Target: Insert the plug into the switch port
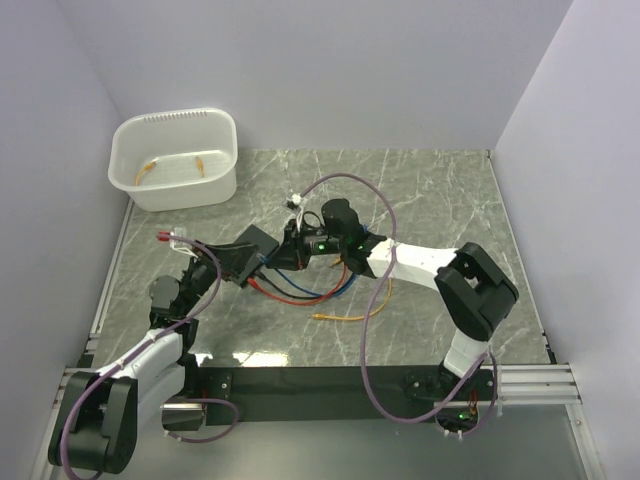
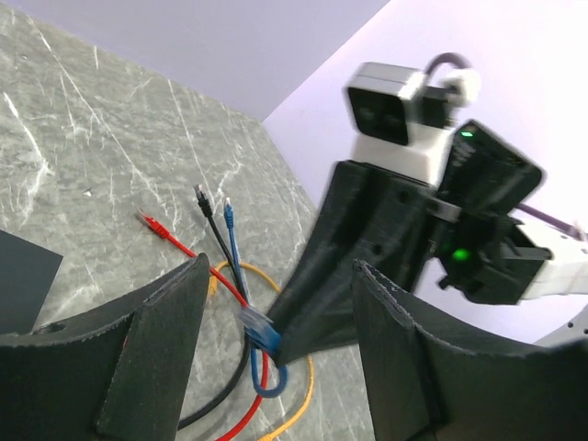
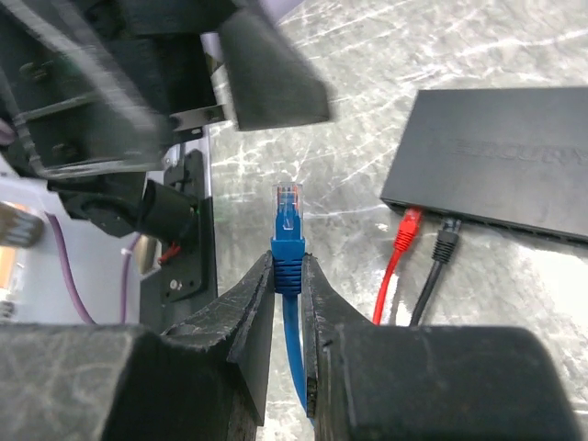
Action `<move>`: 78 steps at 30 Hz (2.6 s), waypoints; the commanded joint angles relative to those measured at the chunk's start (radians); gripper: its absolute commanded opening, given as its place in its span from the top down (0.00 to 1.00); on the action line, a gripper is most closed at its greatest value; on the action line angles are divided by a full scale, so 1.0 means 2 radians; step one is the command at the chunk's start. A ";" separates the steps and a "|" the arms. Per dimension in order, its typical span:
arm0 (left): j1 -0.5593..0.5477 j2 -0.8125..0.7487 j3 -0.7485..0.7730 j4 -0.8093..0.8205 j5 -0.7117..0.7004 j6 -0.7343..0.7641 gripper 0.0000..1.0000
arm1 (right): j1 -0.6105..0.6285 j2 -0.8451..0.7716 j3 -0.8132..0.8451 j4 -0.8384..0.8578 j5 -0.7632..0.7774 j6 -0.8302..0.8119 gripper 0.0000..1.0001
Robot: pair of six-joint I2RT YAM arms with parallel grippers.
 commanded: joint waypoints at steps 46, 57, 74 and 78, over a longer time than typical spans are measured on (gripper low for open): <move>0.000 0.098 0.136 -0.210 -0.176 0.061 0.24 | 0.039 -0.046 -0.016 -0.046 0.246 -0.071 1.00; 0.010 0.109 0.180 -0.299 -0.251 0.105 0.26 | 0.039 -0.021 0.010 -0.086 0.304 -0.071 1.00; 0.047 0.243 0.192 -0.228 -0.179 0.101 0.32 | 0.038 0.074 0.094 -0.189 0.392 -0.072 1.00; 0.047 0.275 0.206 -0.229 -0.177 0.103 0.33 | 0.038 0.098 0.119 -0.211 0.412 -0.067 1.00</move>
